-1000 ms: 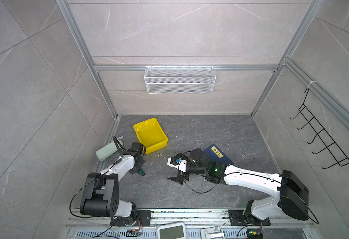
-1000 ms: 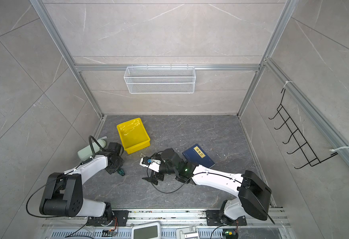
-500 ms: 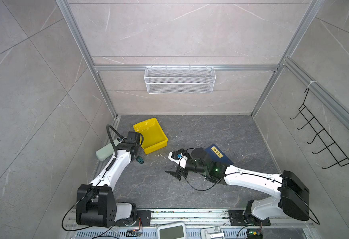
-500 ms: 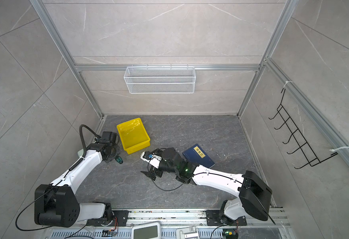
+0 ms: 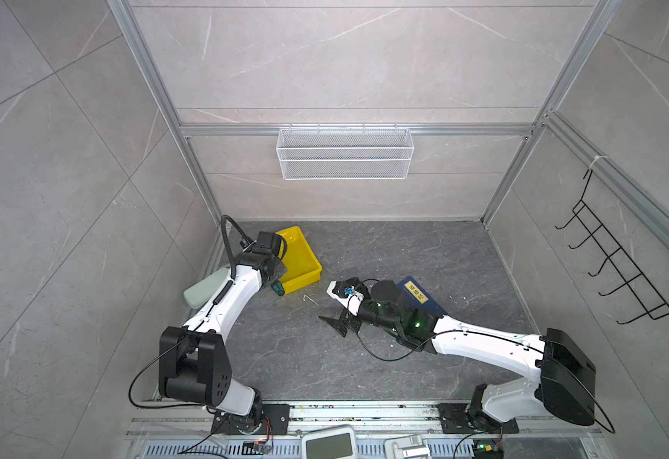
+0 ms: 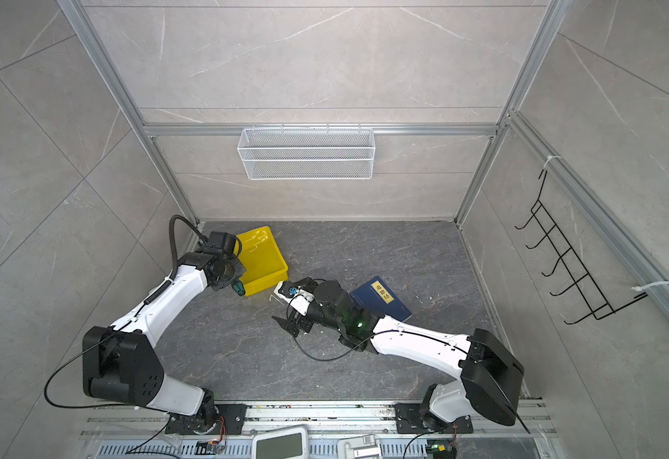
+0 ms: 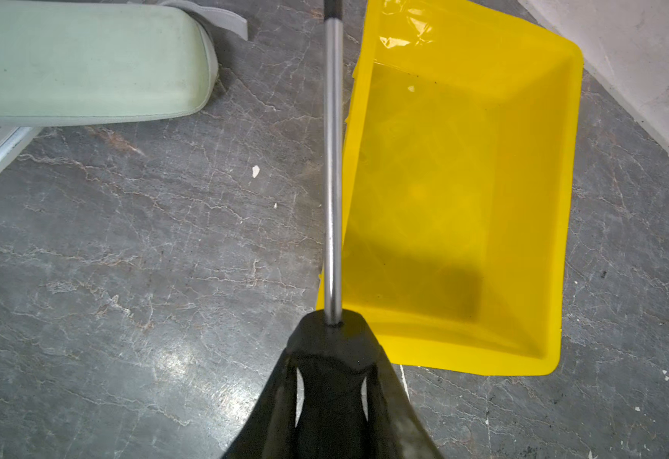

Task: Put the screwdriver in the bin
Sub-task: 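Lift the screwdriver with the left gripper and carry it over the yellow bin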

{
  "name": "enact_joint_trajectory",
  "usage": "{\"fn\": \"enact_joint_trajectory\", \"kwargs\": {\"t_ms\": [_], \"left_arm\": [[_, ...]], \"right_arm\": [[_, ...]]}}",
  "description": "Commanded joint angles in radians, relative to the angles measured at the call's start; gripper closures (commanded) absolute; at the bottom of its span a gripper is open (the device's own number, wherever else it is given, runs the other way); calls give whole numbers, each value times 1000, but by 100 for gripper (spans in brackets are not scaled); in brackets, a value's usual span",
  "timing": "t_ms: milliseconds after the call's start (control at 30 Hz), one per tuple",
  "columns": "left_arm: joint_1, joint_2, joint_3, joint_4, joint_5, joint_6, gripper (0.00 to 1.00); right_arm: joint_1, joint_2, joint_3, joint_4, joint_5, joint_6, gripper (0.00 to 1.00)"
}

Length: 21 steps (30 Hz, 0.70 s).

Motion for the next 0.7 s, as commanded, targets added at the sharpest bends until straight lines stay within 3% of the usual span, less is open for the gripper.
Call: {"fn": "enact_joint_trajectory", "kwargs": {"t_ms": [0, 400, 667], "left_arm": [[-7, 39, 68, -2, -14, 35, 89], [-6, 246, 240, 14, 19, 83, 89], [2, 394, 366, 11, 39, 111, 88]], "right_arm": [[-13, 2, 7, 26, 18, 24, 1], [-48, 72, 100, -45, 106, 42, 1], [-54, 137, 159, -71, 100, 36, 1]]}}
